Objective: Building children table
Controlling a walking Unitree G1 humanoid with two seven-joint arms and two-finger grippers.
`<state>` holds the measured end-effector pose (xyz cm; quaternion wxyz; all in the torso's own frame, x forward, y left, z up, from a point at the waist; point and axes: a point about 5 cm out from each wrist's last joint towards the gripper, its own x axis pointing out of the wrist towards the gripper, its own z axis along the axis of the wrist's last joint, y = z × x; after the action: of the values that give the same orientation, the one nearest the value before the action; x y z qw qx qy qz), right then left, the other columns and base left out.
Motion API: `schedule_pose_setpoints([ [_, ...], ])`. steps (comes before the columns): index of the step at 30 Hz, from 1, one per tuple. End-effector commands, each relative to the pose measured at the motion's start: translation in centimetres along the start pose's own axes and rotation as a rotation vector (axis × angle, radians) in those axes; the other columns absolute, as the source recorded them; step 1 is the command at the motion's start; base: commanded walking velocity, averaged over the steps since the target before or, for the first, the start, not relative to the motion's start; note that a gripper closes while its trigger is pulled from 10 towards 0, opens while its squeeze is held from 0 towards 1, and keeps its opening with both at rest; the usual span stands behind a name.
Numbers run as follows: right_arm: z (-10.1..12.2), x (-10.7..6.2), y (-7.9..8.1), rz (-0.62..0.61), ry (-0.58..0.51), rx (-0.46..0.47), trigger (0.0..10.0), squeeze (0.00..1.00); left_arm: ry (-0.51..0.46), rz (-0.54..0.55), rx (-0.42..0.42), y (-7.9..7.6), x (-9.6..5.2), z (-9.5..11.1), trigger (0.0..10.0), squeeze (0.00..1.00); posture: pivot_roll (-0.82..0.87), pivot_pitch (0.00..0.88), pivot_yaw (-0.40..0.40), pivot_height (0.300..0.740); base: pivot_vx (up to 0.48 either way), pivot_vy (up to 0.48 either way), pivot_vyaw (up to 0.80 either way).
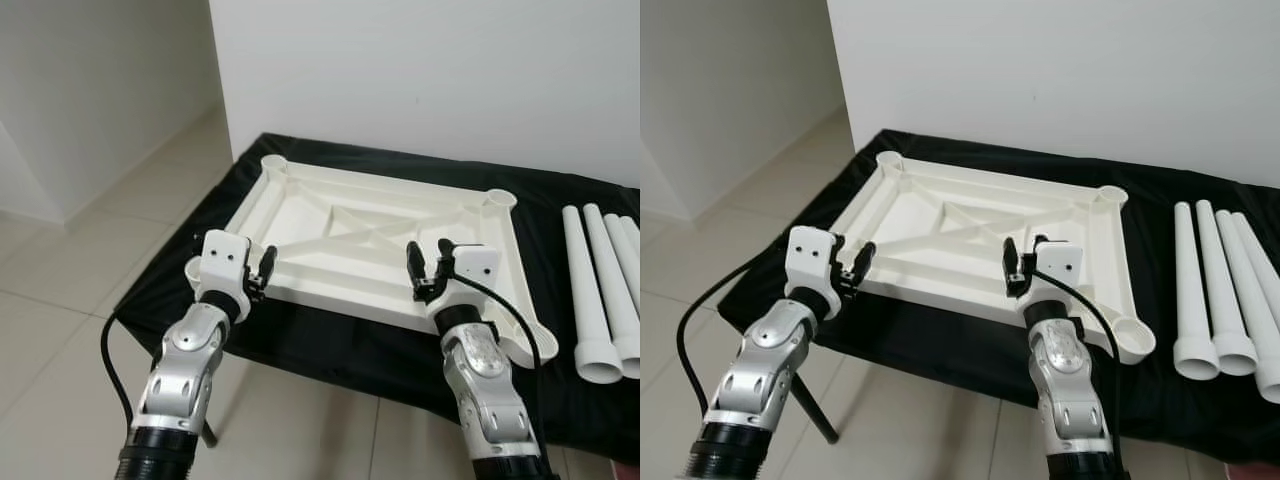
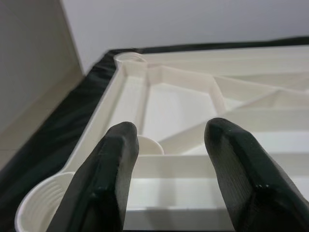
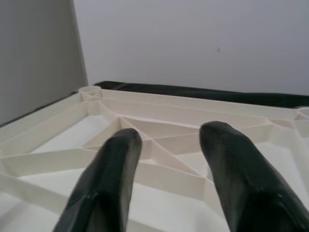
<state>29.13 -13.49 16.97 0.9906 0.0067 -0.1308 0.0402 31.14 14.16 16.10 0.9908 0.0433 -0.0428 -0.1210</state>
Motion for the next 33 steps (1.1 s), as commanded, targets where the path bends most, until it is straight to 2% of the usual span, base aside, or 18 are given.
schedule_pose_setpoints([
  [1, 0.05, 0.00, -0.59, -0.019, 0.000, -0.010, 10.0, 0.00, -0.005, -0.011, -0.013, -0.34, 0.06, 0.06, 10.0, 0.00, 0.00, 0.012, 0.002, 0.740, 0.000, -0.262, 0.00],
  [10, 0.07, 0.02, -0.60, -0.020, 0.000, -0.007, 10.0, 0.00, 0.013, -0.004, -0.037, -0.33, 0.07, -0.10, 10.0, 0.00, 0.00, 0.014, 0.002, 0.740, 0.000, -0.117, 0.00],
  [15, 0.09, 0.05, -0.60, -0.021, 0.000, -0.006, 10.0, 0.00, 0.023, 0.011, -0.045, -0.07, 0.14, -0.21, 10.0, 0.00, 0.00, 0.013, 0.002, 0.740, 0.000, 0.478, 0.00],
  [30, 0.06, -0.03, -0.54, -0.022, 0.005, -0.002, 10.0, 0.00, 0.016, 0.007, -0.027, -0.13, 0.11, -0.05, 10.0, 0.00, 0.00, 0.015, 0.004, 0.740, 0.000, 0.000, 0.00],
  [33, 0.05, -0.05, -0.52, -0.020, 0.006, 0.001, 10.0, 0.00, 0.011, -0.003, -0.027, -0.25, 0.11, 0.07, 10.0, 0.00, 0.00, 0.015, 0.003, 0.740, 0.000, 0.000, -0.60],
])
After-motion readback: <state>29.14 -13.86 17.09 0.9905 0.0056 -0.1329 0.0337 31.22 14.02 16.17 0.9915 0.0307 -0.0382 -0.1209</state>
